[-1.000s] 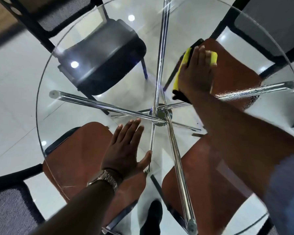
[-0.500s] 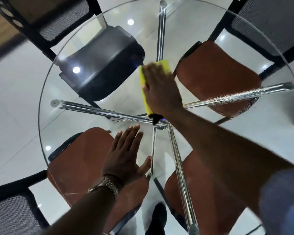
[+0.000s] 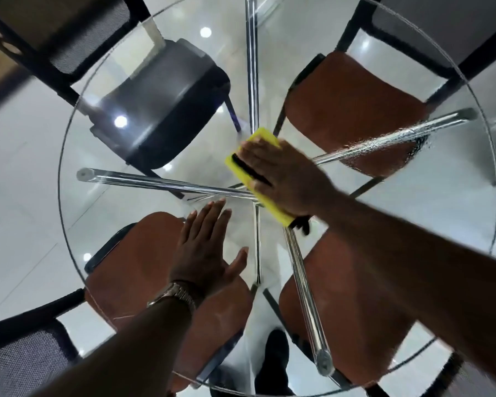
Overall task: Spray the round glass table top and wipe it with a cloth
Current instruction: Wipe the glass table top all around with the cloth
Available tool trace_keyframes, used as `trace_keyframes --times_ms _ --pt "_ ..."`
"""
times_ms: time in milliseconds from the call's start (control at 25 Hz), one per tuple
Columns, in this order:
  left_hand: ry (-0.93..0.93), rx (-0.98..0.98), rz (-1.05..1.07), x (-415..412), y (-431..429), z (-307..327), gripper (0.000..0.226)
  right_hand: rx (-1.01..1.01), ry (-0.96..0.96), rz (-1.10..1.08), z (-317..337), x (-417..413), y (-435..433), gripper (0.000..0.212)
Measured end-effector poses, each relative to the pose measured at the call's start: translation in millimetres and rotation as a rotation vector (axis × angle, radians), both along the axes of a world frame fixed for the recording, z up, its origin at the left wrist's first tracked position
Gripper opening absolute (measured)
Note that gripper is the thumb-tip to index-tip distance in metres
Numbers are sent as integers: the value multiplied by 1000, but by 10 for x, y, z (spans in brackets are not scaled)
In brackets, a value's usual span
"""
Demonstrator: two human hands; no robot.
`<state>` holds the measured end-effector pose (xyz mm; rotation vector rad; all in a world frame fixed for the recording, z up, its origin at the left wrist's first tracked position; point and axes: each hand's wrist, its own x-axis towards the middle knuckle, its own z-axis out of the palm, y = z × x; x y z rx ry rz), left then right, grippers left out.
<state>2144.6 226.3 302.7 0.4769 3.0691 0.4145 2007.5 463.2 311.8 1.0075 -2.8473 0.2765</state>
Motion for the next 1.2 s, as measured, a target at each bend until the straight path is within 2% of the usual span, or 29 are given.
trace_keyframes --times_ms 40,160,240,400,520,640,720,840,920,1000,1040,1080,1160,1200 --pt "-5 1 -4 -3 -3 -15 76 5 -8 -98 1 -208 186 60" --pt "10 -1 -8 -3 -12 -53 76 -33 -49 -741 39 -450 339 64" --pt "16 2 -6 2 -10 -53 76 -59 25 -867 21 -6 101 64" --pt "3 -19 -7 4 -6 -26 76 -69 -33 -673 -5 1019 -37 62" --pt "14 -3 -17 3 -11 -36 76 -49 -4 -646 4 459 222 61" --pt "27 8 -32 -14 -36 -83 76 -95 -80 -759 74 -98 360 64" --pt "29 16 -32 1 -34 -71 77 -115 -75 -747 73 270 304 63" --pt "41 30 -15 2 -25 -44 77 -141 -19 -691 51 1506 404 59" --pt "31 41 -32 -1 -31 -53 77 -126 -2 -787 15 2039 486 58" --pt "40 45 -46 11 -16 -79 77 -158 -13 -1007 -27 1946 352 58" --pt "52 54 -49 8 -16 -93 77 -156 9 -1030 -18 1757 243 57" --pt "64 66 -52 24 -21 -95 77 -112 10 -939 -2 1606 142 57" --pt "88 101 -52 47 -39 -82 76 29 -67 -505 -6 1502 207 60" --pt "102 113 -66 98 3 -52 75 48 -57 -385 11 1523 466 61"
